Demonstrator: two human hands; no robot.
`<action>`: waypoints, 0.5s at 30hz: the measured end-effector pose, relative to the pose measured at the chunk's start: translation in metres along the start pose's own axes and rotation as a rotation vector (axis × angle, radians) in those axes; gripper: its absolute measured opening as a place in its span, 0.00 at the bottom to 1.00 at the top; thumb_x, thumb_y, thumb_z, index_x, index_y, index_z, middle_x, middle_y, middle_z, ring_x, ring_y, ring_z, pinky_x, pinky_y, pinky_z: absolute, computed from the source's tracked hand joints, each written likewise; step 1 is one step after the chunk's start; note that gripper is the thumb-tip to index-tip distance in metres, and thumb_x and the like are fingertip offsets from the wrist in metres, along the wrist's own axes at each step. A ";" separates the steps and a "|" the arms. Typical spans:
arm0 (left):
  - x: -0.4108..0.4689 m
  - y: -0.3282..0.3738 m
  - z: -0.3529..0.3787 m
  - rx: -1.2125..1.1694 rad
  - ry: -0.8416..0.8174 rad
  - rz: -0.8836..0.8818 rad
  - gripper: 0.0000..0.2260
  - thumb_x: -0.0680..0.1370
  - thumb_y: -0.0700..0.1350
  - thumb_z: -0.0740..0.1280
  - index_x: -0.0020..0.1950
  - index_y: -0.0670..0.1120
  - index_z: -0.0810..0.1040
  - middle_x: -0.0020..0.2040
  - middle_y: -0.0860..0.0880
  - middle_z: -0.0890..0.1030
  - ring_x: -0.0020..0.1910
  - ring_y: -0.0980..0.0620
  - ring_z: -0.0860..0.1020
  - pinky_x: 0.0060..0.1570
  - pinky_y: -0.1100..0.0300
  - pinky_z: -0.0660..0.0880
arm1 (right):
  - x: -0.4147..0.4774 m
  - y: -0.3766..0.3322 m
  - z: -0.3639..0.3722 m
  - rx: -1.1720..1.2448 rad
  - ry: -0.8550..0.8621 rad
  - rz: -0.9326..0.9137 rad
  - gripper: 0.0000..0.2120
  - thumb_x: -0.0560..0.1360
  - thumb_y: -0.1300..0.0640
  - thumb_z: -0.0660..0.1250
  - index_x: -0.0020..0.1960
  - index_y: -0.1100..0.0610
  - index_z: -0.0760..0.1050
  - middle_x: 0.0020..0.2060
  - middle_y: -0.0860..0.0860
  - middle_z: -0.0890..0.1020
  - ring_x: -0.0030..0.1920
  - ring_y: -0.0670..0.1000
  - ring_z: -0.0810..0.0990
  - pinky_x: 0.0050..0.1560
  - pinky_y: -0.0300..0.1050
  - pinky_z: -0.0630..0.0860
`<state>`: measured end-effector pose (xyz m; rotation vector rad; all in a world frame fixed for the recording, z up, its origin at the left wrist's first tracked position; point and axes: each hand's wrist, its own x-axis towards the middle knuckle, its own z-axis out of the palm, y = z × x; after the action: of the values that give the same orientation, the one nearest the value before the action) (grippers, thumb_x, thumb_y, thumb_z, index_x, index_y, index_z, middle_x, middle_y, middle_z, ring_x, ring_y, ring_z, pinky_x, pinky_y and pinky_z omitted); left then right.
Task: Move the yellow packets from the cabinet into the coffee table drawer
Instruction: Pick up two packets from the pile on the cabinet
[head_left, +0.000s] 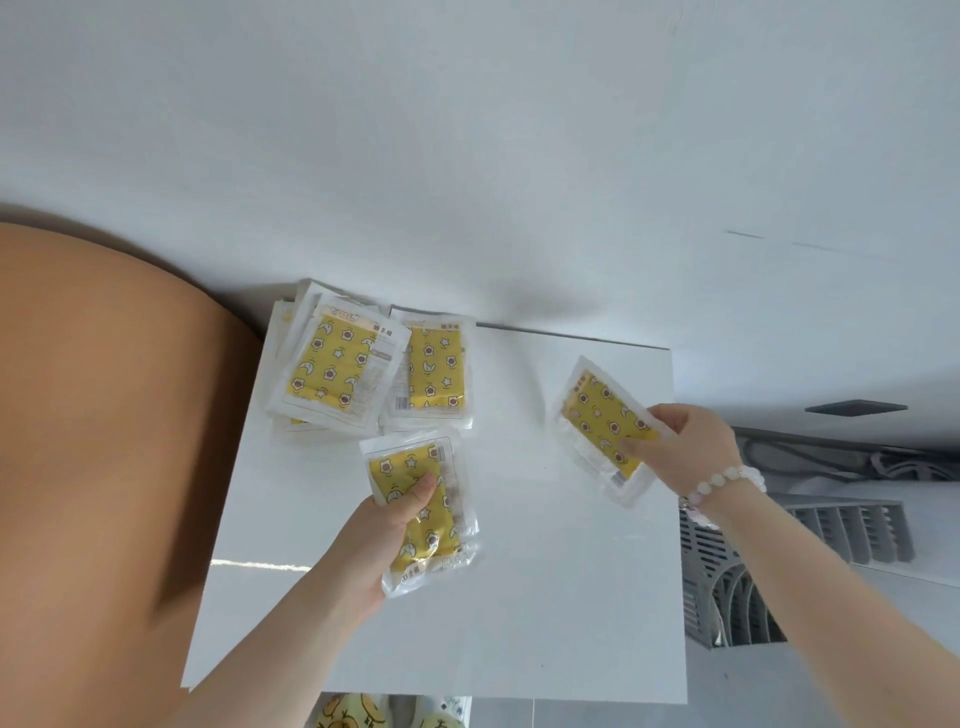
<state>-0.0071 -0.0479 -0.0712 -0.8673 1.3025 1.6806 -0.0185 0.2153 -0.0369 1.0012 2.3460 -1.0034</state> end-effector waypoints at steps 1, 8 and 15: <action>-0.001 -0.001 0.001 0.004 0.018 -0.010 0.09 0.77 0.49 0.66 0.53 0.46 0.80 0.44 0.48 0.85 0.44 0.47 0.83 0.47 0.53 0.78 | -0.006 -0.003 -0.008 0.029 -0.022 -0.023 0.11 0.69 0.62 0.73 0.37 0.47 0.76 0.36 0.44 0.80 0.35 0.45 0.77 0.31 0.36 0.71; -0.001 -0.003 0.007 0.042 0.009 -0.042 0.10 0.77 0.49 0.67 0.54 0.46 0.81 0.46 0.47 0.85 0.46 0.45 0.83 0.51 0.51 0.77 | -0.031 -0.050 -0.071 0.038 -0.362 -0.294 0.08 0.65 0.65 0.76 0.38 0.56 0.79 0.34 0.50 0.85 0.35 0.46 0.82 0.39 0.34 0.77; -0.007 -0.004 0.016 0.142 -0.086 -0.052 0.09 0.76 0.49 0.67 0.53 0.47 0.80 0.37 0.54 0.85 0.36 0.58 0.83 0.38 0.65 0.78 | -0.048 -0.098 -0.058 -0.371 -0.716 -0.474 0.10 0.59 0.38 0.73 0.37 0.42 0.82 0.39 0.54 0.84 0.46 0.59 0.81 0.57 0.60 0.74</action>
<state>-0.0010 -0.0328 -0.0629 -0.7319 1.3124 1.5485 -0.0633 0.1887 0.0748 -0.0775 2.0431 -0.8386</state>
